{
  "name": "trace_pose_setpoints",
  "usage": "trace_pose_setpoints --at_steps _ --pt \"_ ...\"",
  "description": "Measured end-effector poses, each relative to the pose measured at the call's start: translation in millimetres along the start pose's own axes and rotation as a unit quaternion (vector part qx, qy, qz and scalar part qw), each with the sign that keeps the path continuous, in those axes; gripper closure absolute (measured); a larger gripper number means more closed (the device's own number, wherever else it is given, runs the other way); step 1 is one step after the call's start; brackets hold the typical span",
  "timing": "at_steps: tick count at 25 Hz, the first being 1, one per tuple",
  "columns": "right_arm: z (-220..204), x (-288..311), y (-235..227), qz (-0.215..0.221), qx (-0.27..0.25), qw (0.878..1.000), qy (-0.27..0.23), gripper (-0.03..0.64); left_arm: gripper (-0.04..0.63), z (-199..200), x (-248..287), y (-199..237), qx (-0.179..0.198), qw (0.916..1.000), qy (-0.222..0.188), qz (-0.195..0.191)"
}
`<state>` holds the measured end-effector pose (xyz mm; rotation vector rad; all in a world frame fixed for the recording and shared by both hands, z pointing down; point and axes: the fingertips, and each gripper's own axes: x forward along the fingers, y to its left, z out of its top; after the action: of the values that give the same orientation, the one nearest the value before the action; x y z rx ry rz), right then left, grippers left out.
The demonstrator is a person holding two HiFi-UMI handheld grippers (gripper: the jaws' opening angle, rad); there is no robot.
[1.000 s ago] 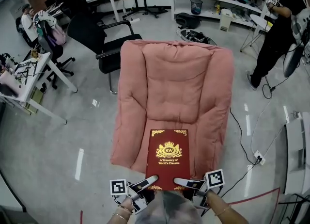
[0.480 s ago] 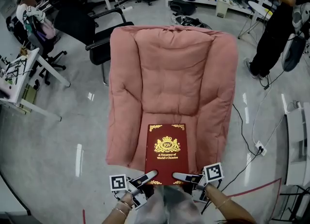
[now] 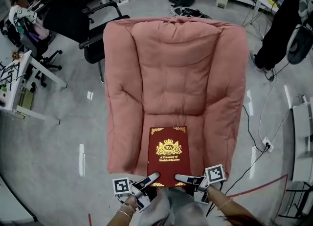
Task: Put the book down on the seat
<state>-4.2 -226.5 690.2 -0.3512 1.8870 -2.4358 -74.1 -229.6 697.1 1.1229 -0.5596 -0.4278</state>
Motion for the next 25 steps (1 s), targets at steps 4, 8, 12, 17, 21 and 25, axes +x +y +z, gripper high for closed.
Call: trace_pose_setpoints --at_steps 4,8,12,17,21,25 --pt "9.0 9.6 -9.2 0.001 0.009 1.0 -0.001 0.357 0.351 12.6 2.5 9.9 -0.01 0.9999 -0.001 0.007" --pt "19.3 16.6 -21.1 -0.002 0.017 1.0 -0.007 0.357 0.351 26.3 7.0 20.3 -0.014 0.9997 0.003 0.019" --pt "31.6 23.2 -29.1 0.001 0.026 1.0 -0.013 0.357 0.351 38.9 14.8 28.2 -0.021 0.9995 0.005 0.024" --pt "46.8 26.1 -41.6 -0.012 0.027 0.999 -0.018 0.357 0.351 53.5 23.9 40.9 -0.019 0.9993 -0.001 0.032" --pt "61.4 25.5 -49.1 -0.021 0.019 0.999 -0.03 0.357 0.35 64.1 36.5 44.4 -0.023 0.9993 -0.006 0.03" --pt "75.9 19.2 -59.0 -0.016 0.018 0.999 -0.047 0.356 0.351 70.5 54.9 52.4 -0.015 0.9994 0.003 0.032"
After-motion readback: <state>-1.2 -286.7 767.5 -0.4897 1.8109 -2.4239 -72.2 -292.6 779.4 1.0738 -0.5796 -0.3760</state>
